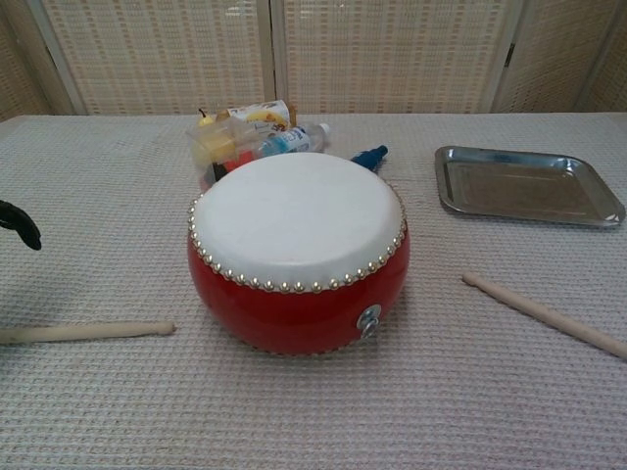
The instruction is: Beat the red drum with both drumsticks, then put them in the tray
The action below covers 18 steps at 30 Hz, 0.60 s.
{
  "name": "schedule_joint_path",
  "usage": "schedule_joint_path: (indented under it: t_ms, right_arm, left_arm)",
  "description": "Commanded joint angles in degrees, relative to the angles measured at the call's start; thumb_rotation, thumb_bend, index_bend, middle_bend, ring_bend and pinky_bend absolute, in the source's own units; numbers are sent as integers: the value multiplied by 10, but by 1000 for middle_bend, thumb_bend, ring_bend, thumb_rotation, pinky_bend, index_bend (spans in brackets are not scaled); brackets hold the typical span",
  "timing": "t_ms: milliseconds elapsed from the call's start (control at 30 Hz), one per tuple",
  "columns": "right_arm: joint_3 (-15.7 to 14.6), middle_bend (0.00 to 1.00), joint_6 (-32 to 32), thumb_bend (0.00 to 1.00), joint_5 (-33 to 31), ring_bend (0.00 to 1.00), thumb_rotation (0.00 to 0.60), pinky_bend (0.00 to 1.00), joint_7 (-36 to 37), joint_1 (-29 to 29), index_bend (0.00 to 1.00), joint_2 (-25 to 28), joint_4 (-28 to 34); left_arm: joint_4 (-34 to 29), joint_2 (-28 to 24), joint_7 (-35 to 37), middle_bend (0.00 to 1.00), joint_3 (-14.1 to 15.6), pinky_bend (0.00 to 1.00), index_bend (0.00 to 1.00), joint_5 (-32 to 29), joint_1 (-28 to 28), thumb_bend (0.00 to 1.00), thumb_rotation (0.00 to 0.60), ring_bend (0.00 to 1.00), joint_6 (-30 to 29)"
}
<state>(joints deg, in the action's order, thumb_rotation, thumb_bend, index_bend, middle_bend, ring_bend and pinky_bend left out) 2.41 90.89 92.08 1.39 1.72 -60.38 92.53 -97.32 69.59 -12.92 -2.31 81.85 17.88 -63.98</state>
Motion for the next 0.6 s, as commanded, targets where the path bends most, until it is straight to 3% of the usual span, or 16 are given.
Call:
schedule_joint_path:
  t_ms: [33, 333, 600]
  right_arm:
    - [-1, 87, 2, 194, 1, 44, 600, 160, 3, -2, 108, 0, -3]
    - [-2, 87, 4, 195, -3, 44, 600, 160, 14, -6, 112, 1, -10]
    - [-4, 87, 1, 195, -3, 44, 600, 160, 21, -6, 116, -1, -17]
  left_arm:
    - [-19, 14, -39, 164, -5, 137, 308, -53, 31, 340, 600, 123, 52]
    - [-47, 30, -133, 97, -5, 93, 261, -166, 75, 340, 600, 39, 106]
    - [-76, 34, -227, 71, 12, 76, 255, -241, 103, 340, 600, 15, 94]
